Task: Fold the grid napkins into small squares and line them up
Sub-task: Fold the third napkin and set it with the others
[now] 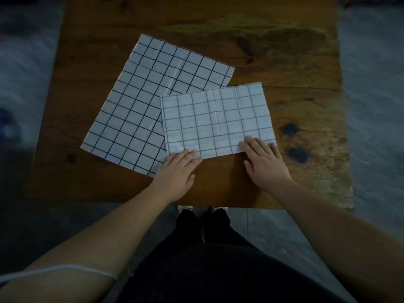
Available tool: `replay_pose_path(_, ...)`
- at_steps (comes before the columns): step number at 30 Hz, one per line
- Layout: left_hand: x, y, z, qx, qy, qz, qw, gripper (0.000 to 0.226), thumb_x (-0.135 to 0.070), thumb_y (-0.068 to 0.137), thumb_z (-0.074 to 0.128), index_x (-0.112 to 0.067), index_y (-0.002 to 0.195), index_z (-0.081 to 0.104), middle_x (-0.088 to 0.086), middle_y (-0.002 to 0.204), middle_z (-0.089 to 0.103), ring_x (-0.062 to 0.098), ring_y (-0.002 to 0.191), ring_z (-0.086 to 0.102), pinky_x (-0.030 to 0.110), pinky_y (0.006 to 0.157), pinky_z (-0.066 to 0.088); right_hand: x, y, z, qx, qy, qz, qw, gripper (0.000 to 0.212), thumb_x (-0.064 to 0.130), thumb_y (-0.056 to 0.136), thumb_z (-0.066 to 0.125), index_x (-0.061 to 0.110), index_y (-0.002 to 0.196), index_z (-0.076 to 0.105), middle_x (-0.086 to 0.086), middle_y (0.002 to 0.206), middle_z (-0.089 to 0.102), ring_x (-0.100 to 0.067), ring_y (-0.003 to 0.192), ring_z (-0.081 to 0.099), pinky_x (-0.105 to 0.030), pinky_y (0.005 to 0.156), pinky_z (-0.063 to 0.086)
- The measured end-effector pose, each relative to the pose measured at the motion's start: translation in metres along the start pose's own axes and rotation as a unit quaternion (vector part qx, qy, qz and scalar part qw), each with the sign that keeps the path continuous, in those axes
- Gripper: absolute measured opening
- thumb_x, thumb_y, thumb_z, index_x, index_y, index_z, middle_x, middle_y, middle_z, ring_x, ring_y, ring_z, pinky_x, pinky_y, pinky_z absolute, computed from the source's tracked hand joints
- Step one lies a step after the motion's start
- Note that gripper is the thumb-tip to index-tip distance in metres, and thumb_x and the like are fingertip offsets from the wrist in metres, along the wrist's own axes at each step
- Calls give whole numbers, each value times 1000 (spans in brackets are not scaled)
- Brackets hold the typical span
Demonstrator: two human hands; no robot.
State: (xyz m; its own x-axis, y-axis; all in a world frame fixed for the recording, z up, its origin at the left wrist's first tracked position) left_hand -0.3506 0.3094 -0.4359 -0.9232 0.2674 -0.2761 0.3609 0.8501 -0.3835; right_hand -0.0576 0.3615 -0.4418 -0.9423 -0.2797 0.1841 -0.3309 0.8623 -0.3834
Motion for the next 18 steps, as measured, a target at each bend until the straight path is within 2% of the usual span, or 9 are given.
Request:
replay_pose_path(3, -2, 0, -2, 0, -7, -14, 1000, 58, -37, 105, 36, -30, 160, 18, -4, 169, 9, 16, 155, -2, 46, 126, 1, -4, -5, -1, -3, 2, 23, 1000, 59, 43, 106, 29, 34, 161, 10, 4, 171, 6, -20, 157, -1, -49, 126, 3)
replay_pose_path(6, -18, 0, -6, -16, -20, -49, 998, 59, -34, 104, 39, -25, 159, 19, 1, 169, 10, 19, 155, -3, 42, 125, -5, 4, -16, 3, 5, -10, 26, 1000, 62, 42, 104, 32, 31, 161, 12, 0, 170, 10, -24, 157, 3, -51, 126, 8)
replay_pose_path(9, -42, -3, -4, -26, -29, -53, 998, 64, -33, 104, 38, -22, 161, 11, 1, 169, 5, 19, 155, -5, 37, 121, -10, 11, -33, 12, 9, -13, 40, 999, 64, 42, 103, 34, 30, 162, 13, 0, 170, 10, -25, 157, 3, -54, 125, 7)
replay_pose_path(12, -65, -4, 6, -20, -18, -45, 999, 67, -38, 105, 34, -21, 162, 2, 1, 170, -1, 18, 155, -10, 39, 123, -10, 19, -49, 16, -8, 3, 51, 999, 65, 40, 103, 36, 26, 162, 13, -4, 170, 9, -26, 157, 0, -54, 125, 4)
replay_pose_path(15, -79, 0, 14, -22, 10, -54, 998, 70, -43, 104, 34, -18, 162, 3, 3, 170, 0, 20, 155, -11, 41, 124, -10, 40, -52, 15, -29, 10, -12, 999, 64, 40, 102, 29, 22, 162, 15, -4, 169, 9, -24, 157, 0, -52, 126, 4)
replay_pose_path(18, -84, 8, 19, -12, 15, -77, 997, 72, -47, 103, 36, -15, 161, 9, 5, 170, 2, 23, 156, -8, 44, 125, -7, 64, -42, 14, -10, 28, -65, 997, 67, 43, 99, 16, 20, 161, 18, -3, 169, 12, -20, 157, 2, -48, 127, 2)
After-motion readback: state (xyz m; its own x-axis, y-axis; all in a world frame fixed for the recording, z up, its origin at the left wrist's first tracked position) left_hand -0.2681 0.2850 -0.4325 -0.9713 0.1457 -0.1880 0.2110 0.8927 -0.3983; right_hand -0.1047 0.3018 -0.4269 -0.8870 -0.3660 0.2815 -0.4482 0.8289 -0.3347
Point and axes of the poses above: each hand's wrist, its own y-axis towards the middle knuckle, its own z-axis out of the palm, x = y × z, the point moved 1 cm from there along y, towards the middle knuckle
